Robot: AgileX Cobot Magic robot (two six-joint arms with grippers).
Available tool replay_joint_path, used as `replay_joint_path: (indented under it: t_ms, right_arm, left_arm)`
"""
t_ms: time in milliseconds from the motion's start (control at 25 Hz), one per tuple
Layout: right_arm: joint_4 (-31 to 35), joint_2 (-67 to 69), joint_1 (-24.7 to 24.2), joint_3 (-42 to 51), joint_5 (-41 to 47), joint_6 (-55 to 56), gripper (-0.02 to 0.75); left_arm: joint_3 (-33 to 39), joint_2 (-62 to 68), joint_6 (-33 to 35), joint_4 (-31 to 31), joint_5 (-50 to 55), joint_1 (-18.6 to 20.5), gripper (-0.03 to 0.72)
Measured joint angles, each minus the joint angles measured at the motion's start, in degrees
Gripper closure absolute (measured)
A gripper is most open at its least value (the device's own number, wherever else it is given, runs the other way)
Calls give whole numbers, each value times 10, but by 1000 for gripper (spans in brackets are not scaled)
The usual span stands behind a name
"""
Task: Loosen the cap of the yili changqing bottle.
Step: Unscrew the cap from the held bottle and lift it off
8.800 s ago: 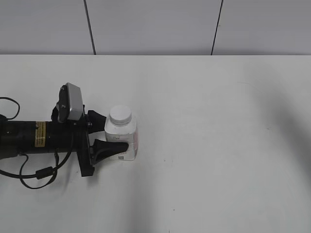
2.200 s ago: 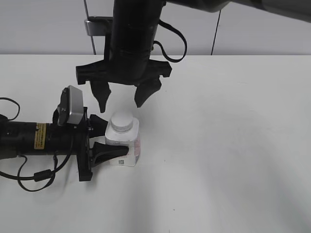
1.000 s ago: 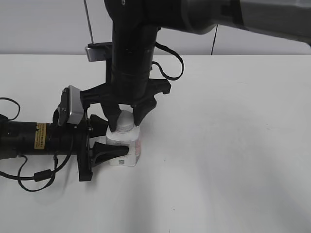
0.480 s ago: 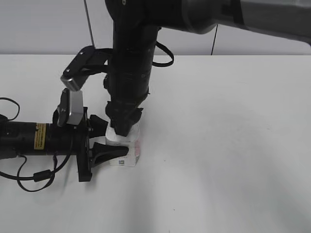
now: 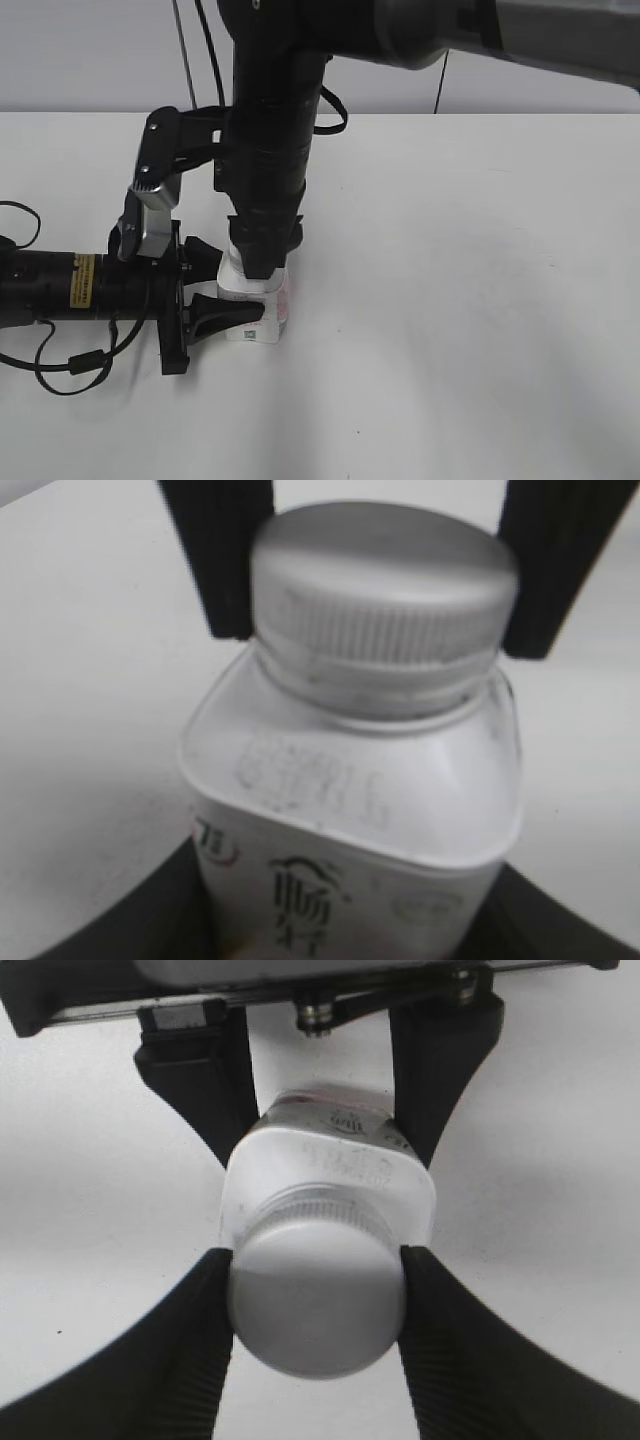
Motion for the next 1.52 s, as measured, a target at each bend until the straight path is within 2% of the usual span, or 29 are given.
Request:
replay_joint_path:
  t_ms: [80,200,280,440,760,920,1080,1160,1520]
  right_arm:
    - [1,0,0,0,-1,15,307]
    - [12,0,1,0,0,40,169]
    - [16,0,1,0,0,51,134]
    - [16,0,1,-16,1,101,162]
    - [12,-21,1,-30,2,244,169]
    - [4,-37,1,-31,2,400,171]
    - [3,-38,1,-31,2,643,188]
    - [4,-38,1,-31,2,713,206]
    - [4,-37,1,1,3,755,234]
  left_arm:
    - [0,0,0,0,0,0,323]
    - [0,0,-1,-1,0,0,324]
    - [0,0,-1,-1,0,0,324]
    - [0,0,-2,-1,0,0,326]
    - [0,0,-2,-2,0,0,326]
    - [0,0,-2,-2,1,0,326]
    - [0,0,-2,-2,1,0,328]
    - [0,0,-2,-2,1,0,328]
    - [0,0,-2,-2,1,0,328]
